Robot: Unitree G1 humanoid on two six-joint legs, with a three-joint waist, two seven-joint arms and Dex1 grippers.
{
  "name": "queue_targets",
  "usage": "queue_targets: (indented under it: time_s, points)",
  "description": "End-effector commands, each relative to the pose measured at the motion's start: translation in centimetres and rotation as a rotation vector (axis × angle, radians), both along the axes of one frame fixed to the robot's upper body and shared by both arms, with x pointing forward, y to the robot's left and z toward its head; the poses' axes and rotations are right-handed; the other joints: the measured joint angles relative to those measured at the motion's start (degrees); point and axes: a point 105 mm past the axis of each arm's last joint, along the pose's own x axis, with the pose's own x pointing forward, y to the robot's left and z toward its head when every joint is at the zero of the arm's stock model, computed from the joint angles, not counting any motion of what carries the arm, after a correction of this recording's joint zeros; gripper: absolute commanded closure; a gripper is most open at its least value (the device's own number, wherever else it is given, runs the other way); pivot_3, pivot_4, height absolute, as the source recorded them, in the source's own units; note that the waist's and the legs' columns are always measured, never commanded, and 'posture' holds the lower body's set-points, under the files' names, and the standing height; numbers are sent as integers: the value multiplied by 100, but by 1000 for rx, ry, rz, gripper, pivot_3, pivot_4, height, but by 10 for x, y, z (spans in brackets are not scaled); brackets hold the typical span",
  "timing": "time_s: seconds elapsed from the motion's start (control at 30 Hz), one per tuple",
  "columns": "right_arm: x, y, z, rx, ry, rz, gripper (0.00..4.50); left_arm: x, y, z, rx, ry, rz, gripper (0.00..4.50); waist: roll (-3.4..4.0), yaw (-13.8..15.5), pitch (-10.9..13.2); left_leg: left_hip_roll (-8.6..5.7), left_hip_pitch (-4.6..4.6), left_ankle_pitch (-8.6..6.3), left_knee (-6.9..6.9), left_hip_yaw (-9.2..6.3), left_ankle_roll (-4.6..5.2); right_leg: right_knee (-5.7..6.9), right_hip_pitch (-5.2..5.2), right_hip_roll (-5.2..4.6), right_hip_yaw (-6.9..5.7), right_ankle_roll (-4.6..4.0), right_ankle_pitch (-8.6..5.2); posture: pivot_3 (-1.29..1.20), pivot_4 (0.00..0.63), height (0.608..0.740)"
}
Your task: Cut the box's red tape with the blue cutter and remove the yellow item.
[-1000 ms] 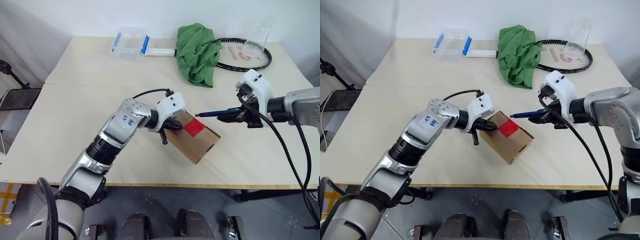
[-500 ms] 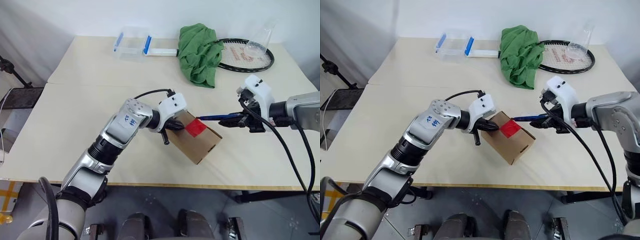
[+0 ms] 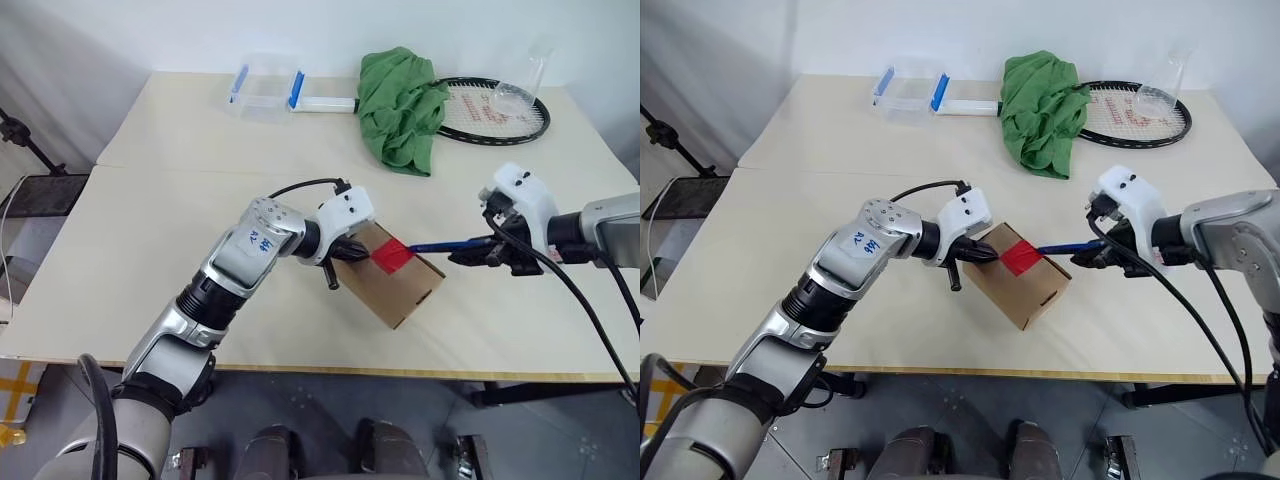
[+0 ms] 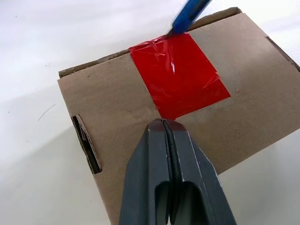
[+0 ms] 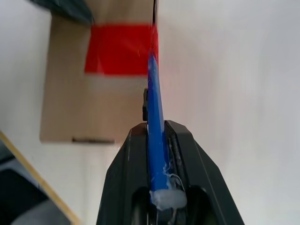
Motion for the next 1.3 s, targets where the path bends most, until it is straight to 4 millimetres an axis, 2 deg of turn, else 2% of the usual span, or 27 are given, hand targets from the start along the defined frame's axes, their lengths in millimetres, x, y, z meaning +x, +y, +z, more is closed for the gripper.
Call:
queue_targets:
  time_s: [0.03, 0.47, 0.63, 0.77, 1.07, 1.3]
  points:
    - [-2, 2, 4, -4, -15, 14, 4344, 0, 15, -41, 96, 121, 62, 4473, 0, 0, 0, 0, 0, 0, 0, 0, 0, 0, 0, 0, 0, 0, 0, 0, 150, 740]
    - [28, 22, 17, 59, -114, 36, 4344, -3, 14, -42, 93, 117, 58, 4473, 0, -16, -1, 0, 2, 0, 1, 8, 0, 6, -5, 1, -2, 0, 0, 0, 150, 740]
    - [37, 25, 15, 62, -121, 40, 4344, -2, 12, -41, 87, 116, 58, 4473, 0, -8, -1, -1, 0, 1, 1, 24, 1, 19, -20, 1, 3, 0, 0, 0, 150, 740]
    - [30, 18, 13, 39, -101, 41, 4344, 0, 12, -41, 85, 112, 61, 4473, 0, 3, 0, -3, -5, 1, 1, 29, 2, 25, -30, 0, 7, 0, 0, 0, 150, 740]
    - [-2, -6, 5, -44, -1, 25, 4344, 3, 7, -42, 74, 109, 56, 4473, -2, 25, -2, -3, -5, 2, 5, 28, 4, 25, -28, -3, 9, 0, 0, 0, 150, 740]
    - [-16, -20, 8, -80, 28, 8, 4344, 5, 3, -43, 68, 106, 52, 4473, -3, 42, -2, -4, -4, 2, 9, 25, 5, 26, -25, -8, 11, 0, 0, 0, 150, 740]
